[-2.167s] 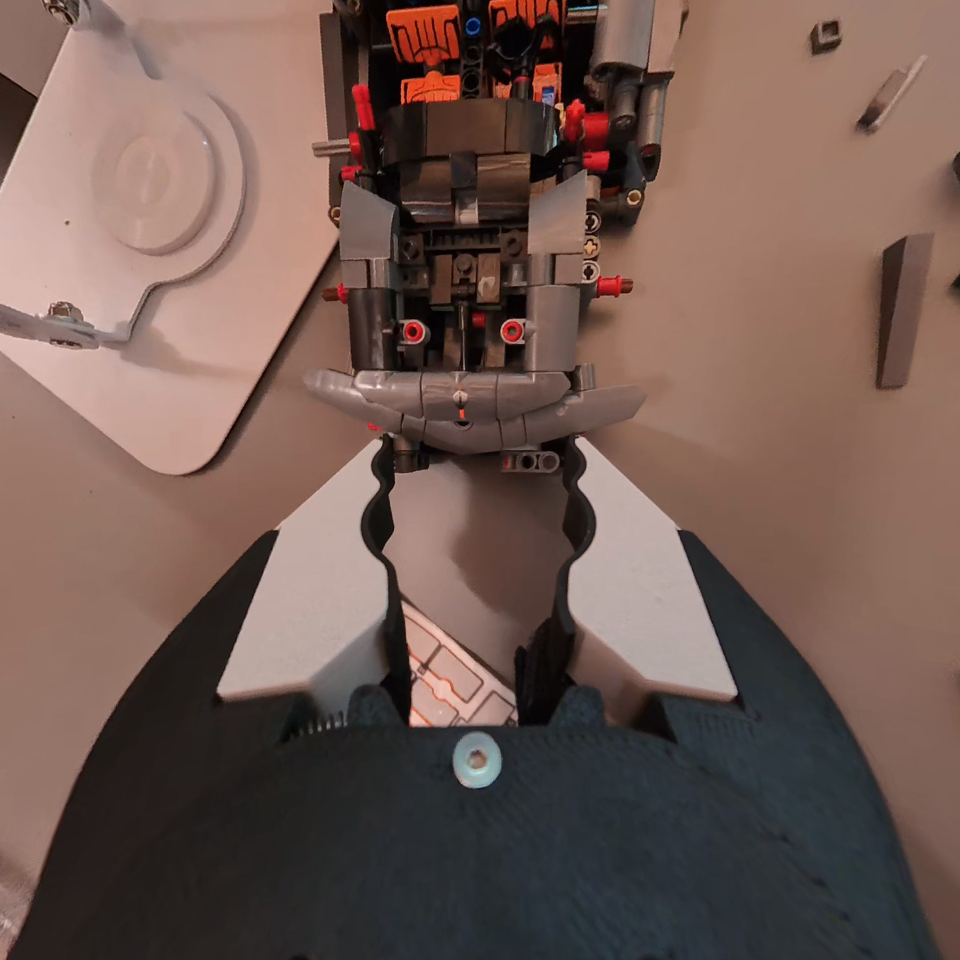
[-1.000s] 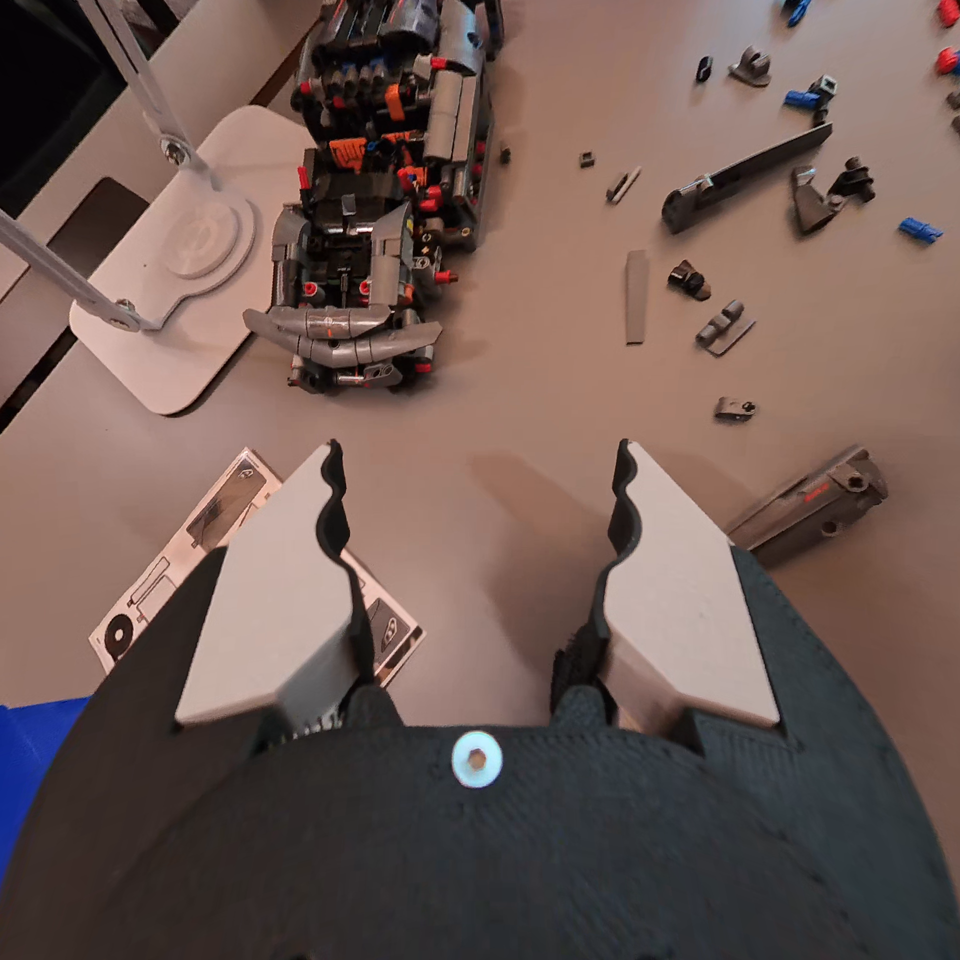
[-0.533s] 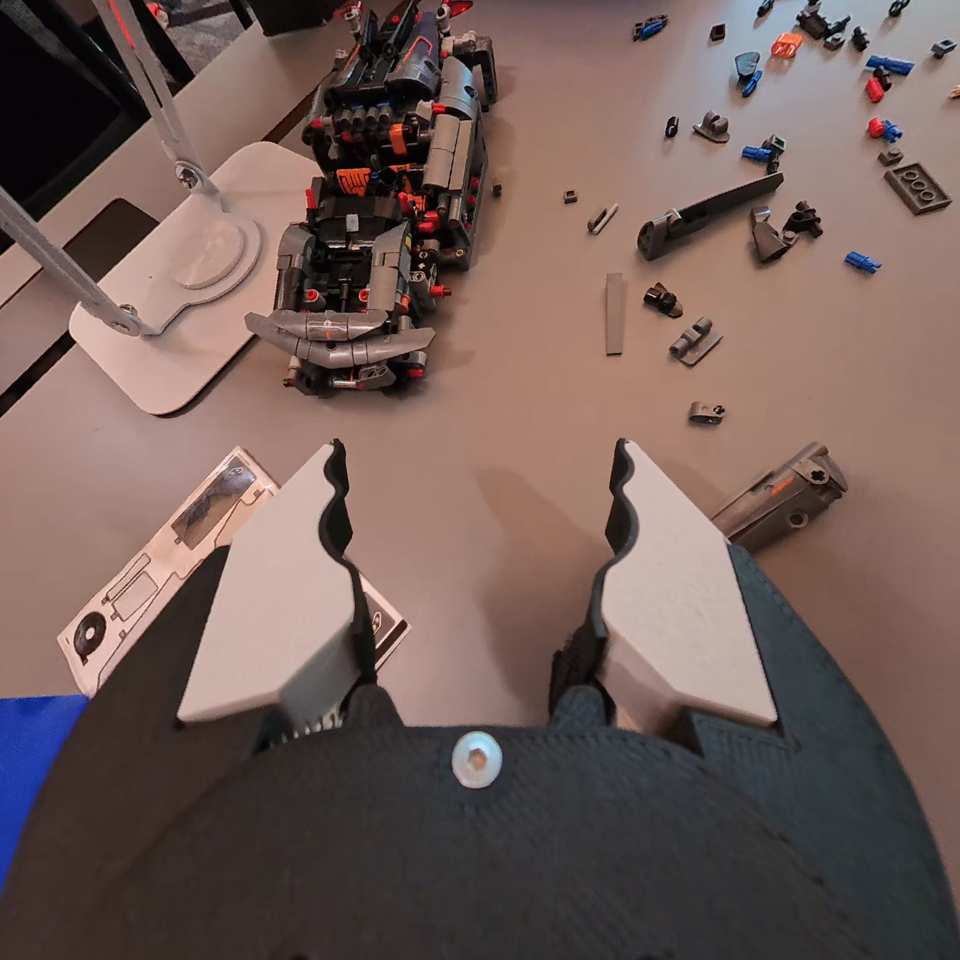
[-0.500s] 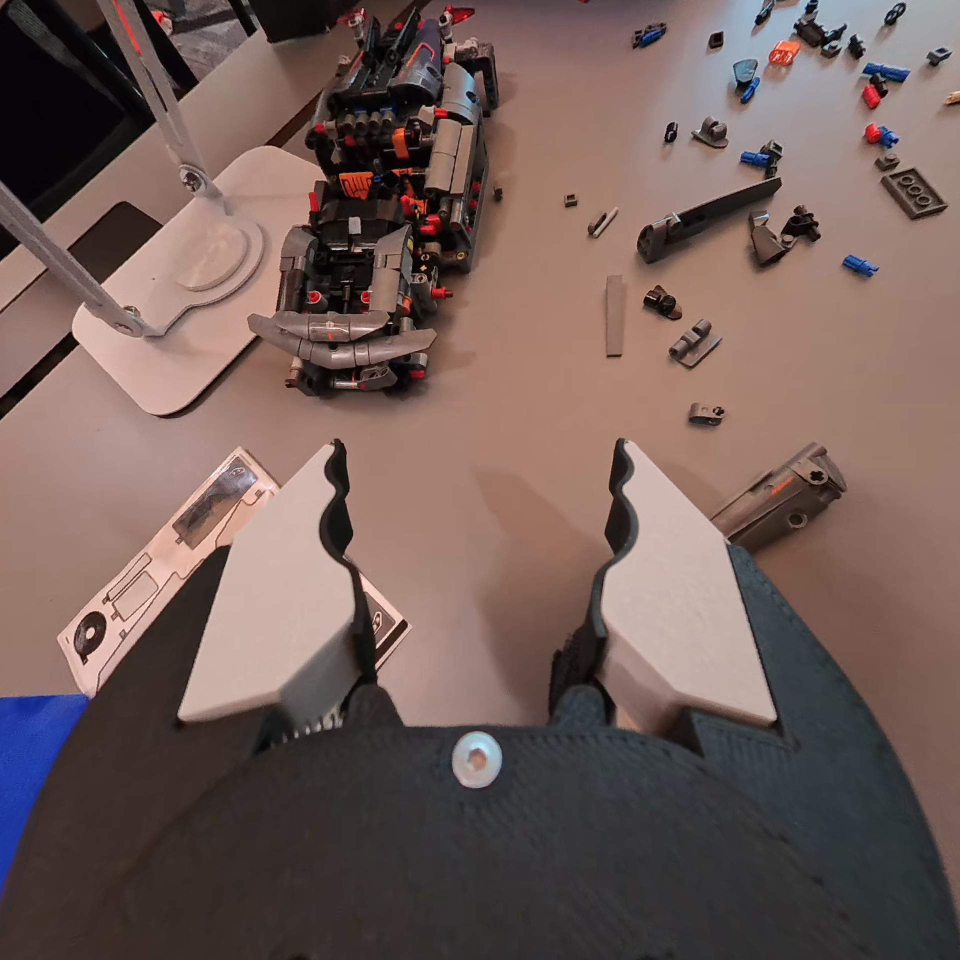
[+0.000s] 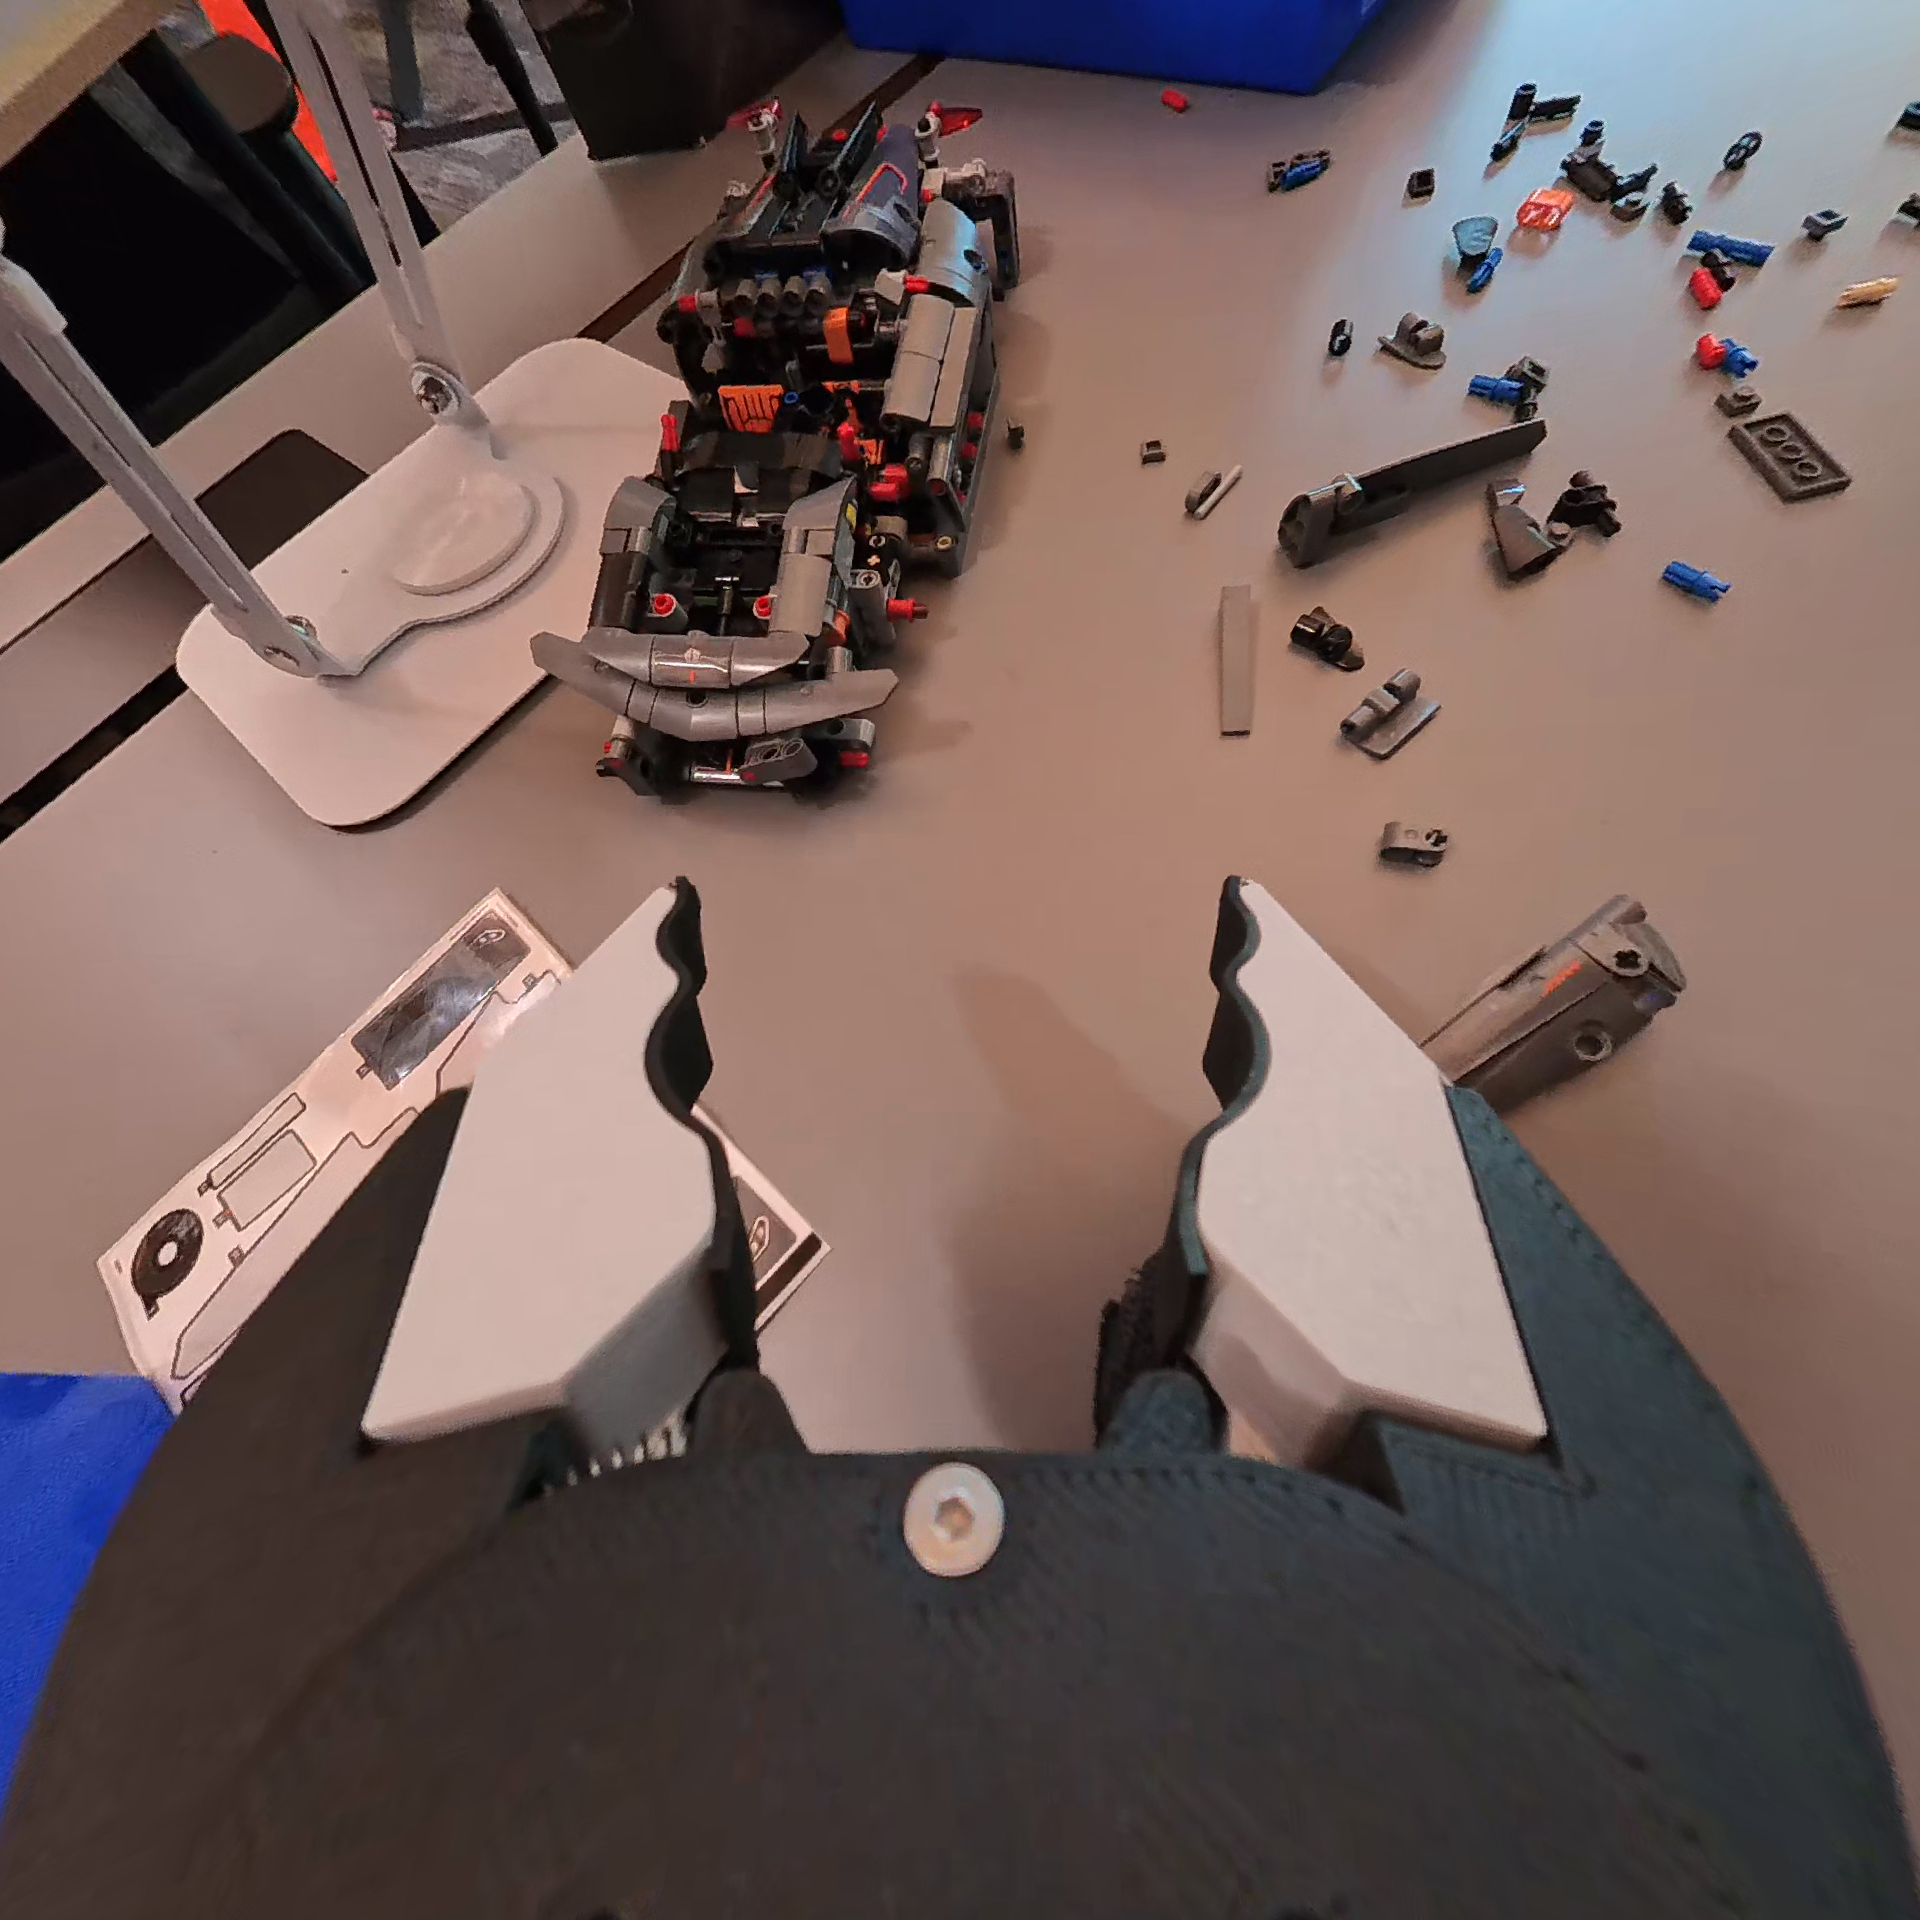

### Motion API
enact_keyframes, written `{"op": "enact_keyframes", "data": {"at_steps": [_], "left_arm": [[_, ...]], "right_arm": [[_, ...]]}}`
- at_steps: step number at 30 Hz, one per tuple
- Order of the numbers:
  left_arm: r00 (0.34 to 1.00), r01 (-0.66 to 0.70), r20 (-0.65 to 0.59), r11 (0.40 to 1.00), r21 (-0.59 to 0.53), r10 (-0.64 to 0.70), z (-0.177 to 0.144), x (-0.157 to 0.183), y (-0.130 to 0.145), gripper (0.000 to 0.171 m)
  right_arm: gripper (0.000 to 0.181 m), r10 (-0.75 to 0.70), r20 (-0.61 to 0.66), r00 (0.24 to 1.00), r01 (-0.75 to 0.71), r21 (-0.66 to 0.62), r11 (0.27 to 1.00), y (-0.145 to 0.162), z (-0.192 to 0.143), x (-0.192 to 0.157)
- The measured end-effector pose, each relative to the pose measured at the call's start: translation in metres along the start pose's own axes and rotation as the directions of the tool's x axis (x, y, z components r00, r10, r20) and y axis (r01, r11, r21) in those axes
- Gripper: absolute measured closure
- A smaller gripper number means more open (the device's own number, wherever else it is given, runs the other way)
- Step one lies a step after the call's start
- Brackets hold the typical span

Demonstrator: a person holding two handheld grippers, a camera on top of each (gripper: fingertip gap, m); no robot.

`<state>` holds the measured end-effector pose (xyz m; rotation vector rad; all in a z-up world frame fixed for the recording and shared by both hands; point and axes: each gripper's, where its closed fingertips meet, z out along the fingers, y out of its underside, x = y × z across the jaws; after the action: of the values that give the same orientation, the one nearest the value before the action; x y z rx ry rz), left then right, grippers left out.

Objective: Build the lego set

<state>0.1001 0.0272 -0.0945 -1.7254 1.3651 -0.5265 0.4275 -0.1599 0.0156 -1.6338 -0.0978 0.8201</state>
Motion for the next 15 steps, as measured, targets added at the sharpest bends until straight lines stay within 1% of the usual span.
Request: {"op": "enact_keyframes", "data": {"at_steps": [1, 2, 3, 4, 7, 10, 12, 14, 15], "left_arm": [[1.000, -0.004, 0.000, 1.000, 0.002, 0.004, 0.000, 0.001, 0.000, 0.076], [1.000, -0.007, 0.001, 1.000, 0.003, 0.007, -0.001, 0.002, 0.000, 0.076], [1.000, -0.007, 0.000, 1.000, 0.001, 0.007, -0.001, 0.002, 0.002, 0.076], [1.000, -0.003, -0.002, 1.000, 0.002, 0.003, 0.000, 0.002, 0.003, 0.076], [1.000, 0.016, -0.016, 1.000, 0.009, -0.016, 0.003, 0.002, 0.004, 0.076], [1.000, 0.009, -0.024, 1.000, 0.021, -0.008, 0.006, 0.005, -0.001, 0.076], [1.000, -0.002, -0.031, 1.000, 0.028, 0.003, 0.007, 0.008, -0.004, 0.076], [0.999, -0.013, -0.032, 1.000, 0.029, 0.014, 0.007, 0.009, -0.005, 0.076], [0.999, -0.015, -0.032, 0.999, 0.031, 0.016, 0.007, 0.009, -0.005, 0.077]], "right_arm": [[0.113, 0.068, 0.062, 0.996, -0.069, 0.012, 0.998, 0.005, 0.005, -0.003], [0.113, 0.129, 0.131, 0.983, -0.134, 0.029, 0.991, 0.002, 0.007, -0.011], [0.117, 0.122, 0.152, 0.981, -0.131, 0.048, 0.990, 0.001, 0.010, -0.016], [0.119, 0.120, 0.152, 0.981, -0.124, 0.018, 0.992, 0.007, 0.015, -0.019], [0.119, 0.172, 0.247, 0.954, -0.165, -0.048, 0.985, 0.020, 0.034, -0.042], [0.119, 0.188, 0.324, 0.927, -0.165, -0.096, 0.982, 0.035, 0.056, -0.075], [0.120, 0.199, 0.379, 0.904, -0.166, -0.119, 0.979, 0.047, 0.070, -0.103], [0.120, 0.212, 0.418, 0.883, -0.170, -0.136, 0.976, 0.060, 0.080, -0.132], [0.120, 0.203, 0.419, 0.885, -0.156, -0.143, 0.977, 0.067, 0.084, -0.145]]}}
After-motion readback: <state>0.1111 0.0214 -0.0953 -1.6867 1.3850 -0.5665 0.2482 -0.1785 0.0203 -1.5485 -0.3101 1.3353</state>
